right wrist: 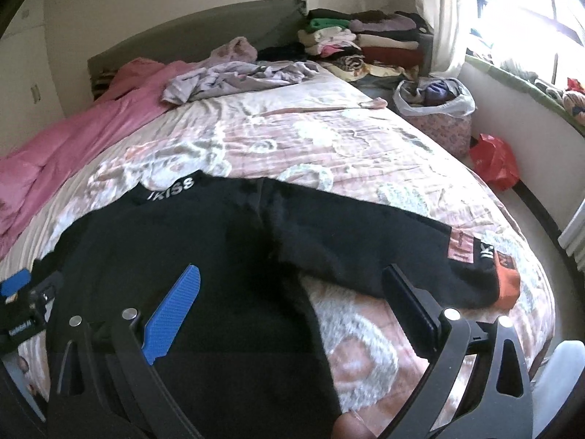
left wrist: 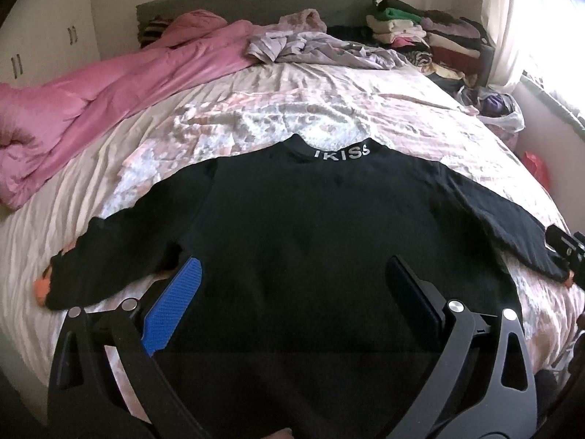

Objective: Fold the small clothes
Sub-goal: 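Move the right tool to the orange-cuffed sleeve and grasp the cuff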

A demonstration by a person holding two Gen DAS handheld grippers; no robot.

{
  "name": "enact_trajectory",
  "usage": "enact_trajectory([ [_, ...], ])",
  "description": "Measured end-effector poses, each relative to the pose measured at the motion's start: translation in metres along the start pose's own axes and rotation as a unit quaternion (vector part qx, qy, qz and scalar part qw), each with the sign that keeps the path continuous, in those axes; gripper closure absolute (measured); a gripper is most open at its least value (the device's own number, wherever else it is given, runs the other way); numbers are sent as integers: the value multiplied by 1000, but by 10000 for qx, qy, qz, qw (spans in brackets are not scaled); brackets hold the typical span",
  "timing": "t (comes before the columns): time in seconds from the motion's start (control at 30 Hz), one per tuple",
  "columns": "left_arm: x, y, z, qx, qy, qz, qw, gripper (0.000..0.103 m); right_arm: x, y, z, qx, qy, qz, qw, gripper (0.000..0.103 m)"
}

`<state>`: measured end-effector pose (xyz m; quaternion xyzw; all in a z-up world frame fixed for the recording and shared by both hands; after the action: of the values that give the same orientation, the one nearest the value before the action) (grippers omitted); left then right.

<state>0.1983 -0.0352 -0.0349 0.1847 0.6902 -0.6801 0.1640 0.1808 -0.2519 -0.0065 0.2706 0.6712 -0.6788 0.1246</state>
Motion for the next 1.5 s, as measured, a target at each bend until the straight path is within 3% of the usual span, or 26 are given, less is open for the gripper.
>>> enact_trajectory([
  [0.37,-30,25,14,114,27,-85,9999,9,-52,16,33,38,705,127,9974,4],
  [0.6,-54,52,21,298,10,-274,9992,9,-62,40,71,194,1301,69,9913,4],
  [0.77,-63,74,24,287,13,-418,9987,9,-51,56,122,641,1831,45,9810,4],
  [0.93,-62,94,24,534,-81,-530,9971,9,-35,58,173,1110,2380,141,9648,4],
  [1.13,-60,113,18,270,-45,-549,9981,9,-13,53,229,1646,2786,135,9461,4],
  [1.3,-61,121,10,112,-16,-494,9987,9,10,60,263,1809,3011,-101,9362,4],
  [1.5,-61,125,7,-10,-9,-433,9991,9,24,79,269,1537,3096,-373,9376,4],
])
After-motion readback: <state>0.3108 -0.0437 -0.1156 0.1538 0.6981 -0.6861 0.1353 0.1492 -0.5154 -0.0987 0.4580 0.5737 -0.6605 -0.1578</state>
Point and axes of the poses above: each gripper's, at about its wrist camera, not at the fingertips, and y roughly the way its jaws point, z to its right, x to its underside, the point moved 9 cm from there along y, roughly the way its jaws point, and after that the axes turned 14 degrees about -z, right-handed, at the moved point
